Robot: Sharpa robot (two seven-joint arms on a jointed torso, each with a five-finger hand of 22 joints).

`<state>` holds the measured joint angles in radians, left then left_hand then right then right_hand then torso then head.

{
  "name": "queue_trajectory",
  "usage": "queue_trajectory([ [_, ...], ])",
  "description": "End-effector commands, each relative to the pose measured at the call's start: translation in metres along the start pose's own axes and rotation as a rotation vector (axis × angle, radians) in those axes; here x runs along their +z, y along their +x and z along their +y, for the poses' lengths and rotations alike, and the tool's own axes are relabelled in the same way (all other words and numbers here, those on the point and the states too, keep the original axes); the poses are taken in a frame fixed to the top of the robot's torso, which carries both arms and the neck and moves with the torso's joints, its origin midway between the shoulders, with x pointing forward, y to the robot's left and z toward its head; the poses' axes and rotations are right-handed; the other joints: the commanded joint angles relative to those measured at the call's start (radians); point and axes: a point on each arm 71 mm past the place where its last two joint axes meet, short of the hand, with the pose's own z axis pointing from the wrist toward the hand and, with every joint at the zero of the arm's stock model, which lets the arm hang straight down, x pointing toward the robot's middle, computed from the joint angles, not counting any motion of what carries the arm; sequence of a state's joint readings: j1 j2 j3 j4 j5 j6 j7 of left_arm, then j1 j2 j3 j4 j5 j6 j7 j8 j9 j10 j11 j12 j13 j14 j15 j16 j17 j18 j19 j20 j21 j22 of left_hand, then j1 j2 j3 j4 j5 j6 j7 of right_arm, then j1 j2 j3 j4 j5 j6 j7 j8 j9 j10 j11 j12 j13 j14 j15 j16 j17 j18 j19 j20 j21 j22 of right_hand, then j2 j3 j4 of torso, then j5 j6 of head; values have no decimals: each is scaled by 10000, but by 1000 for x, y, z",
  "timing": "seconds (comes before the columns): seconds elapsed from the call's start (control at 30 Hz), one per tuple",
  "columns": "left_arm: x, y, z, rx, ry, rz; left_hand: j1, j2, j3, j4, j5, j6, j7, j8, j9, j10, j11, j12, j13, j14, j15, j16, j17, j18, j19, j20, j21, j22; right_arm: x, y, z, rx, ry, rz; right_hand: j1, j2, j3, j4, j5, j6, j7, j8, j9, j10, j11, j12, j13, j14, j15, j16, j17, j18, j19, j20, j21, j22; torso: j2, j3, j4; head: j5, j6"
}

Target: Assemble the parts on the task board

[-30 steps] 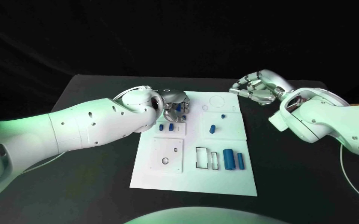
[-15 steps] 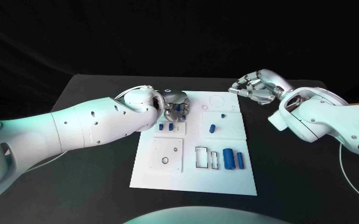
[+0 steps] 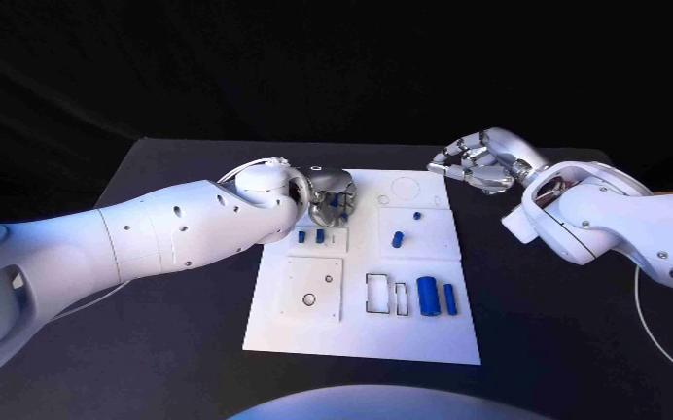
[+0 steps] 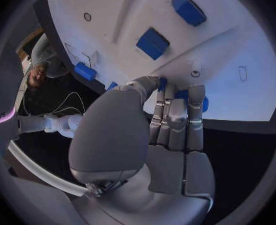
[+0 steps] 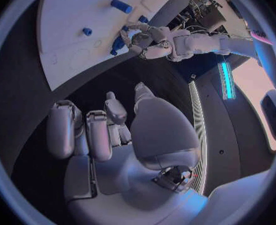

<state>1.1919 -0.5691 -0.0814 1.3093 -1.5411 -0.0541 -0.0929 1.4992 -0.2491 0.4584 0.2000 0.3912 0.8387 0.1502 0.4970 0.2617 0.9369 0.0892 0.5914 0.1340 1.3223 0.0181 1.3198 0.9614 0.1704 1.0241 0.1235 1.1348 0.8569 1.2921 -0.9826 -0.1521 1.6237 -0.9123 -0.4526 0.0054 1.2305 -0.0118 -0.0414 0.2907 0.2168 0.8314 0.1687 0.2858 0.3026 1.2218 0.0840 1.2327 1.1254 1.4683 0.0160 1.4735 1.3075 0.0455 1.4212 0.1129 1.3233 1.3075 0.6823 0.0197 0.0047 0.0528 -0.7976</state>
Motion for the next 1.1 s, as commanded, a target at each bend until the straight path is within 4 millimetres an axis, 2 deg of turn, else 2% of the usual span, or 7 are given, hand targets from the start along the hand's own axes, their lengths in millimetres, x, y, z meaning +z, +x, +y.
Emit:
queue_trajectory([
  [0.03, 1, 4, -1, 6, 114, 332, 80, 50, 65, -8, -59, 82, -6, -51, -16, 100, -20, -48, -32, 97, 5, 102, 55, -129, 146, 8, 88, 99, 0, 1, 1, -24, -88, 73, 45, 85, -80, 7, 51, -81, -5, 68, -17, -61, 13, -20, 9, 489, -59, -43, 327, 190, -63, 32, -29, 961, -6, 7, 7, -3, -17],
  [0.4, 0, 1, 1, -162, 158, -134, 271, 314, 421, -430, -118, 659, -63, -221, -94, 766, -120, -424, -195, 591, -107, 513, 560, -281, 747, -92, 803, 984, 0, 1, 1, -35, -79, 64, 56, 95, -92, 7, 54, -78, -6, 73, -18, -68, 11, -27, -2, 485, -60, -52, 309, 193, -69, 32, -43, 953, -5, -2, 3, 3, 14],
  [0.6, -1, -2, 0, -339, 311, -500, 235, 324, 469, -520, -157, 768, -58, -302, -108, 906, -124, -574, -235, 651, -113, 547, 586, -304, 821, -100, 909, 1114, 0, 1, 1, -41, -83, 54, 56, 95, -92, 7, 54, -78, -6, 73, -18, -68, 11, -27, -2, 485, -60, -52, 309, 193, -69, 32, -43, 953, -15, 0, 6, 5, 29],
  [0.73, -5, -5, -1, -525, 425, -711, 213, 325, 482, -550, -162, 813, -58, -329, -111, 959, -127, -627, -247, 670, -115, 557, 589, -311, 851, -104, 947, 1164, 0, 1, 1, -43, -90, 49, 56, 95, -92, 7, 54, -78, -6, 73, -18, -68, 11, -27, -2, 485, -60, -52, 309, 193, -69, 32, -43, 953, -22, 0, 17, 18, 83],
  [0.93, -15, -11, 0, -991, 531, -866, 126, 271, 478, -586, -181, 850, -49, -404, -126, 1012, -117, -742, -274, 683, -110, 555, 543, -315, 852, -103, 973, 1186, 0, 1, 0, -48, -82, 36, 83, 97, -105, 1, 58, -76, -7, 77, -19, -60, 10, -21, 5, 485, -61, -53, 310, 199, -83, 31, -69, 937, -24, 2, 17, 38, 145],
  [1.1, -28, -17, 6, -1378, 446, -986, 94, 264, 480, -601, -181, 891, -52, -423, -126, 1062, -122, -780, -280, 700, -112, 568, 559, -325, 879, -100, 1002, 1230, 0, 0, 0, -54, -63, 19, 83, 97, -105, 1, 58, -76, -7, 77, -19, -60, 10, -21, 5, 485, -61, -53, 310, 199, -83, 31, -69, 937, -39, 8, 42, 45, 164],
])
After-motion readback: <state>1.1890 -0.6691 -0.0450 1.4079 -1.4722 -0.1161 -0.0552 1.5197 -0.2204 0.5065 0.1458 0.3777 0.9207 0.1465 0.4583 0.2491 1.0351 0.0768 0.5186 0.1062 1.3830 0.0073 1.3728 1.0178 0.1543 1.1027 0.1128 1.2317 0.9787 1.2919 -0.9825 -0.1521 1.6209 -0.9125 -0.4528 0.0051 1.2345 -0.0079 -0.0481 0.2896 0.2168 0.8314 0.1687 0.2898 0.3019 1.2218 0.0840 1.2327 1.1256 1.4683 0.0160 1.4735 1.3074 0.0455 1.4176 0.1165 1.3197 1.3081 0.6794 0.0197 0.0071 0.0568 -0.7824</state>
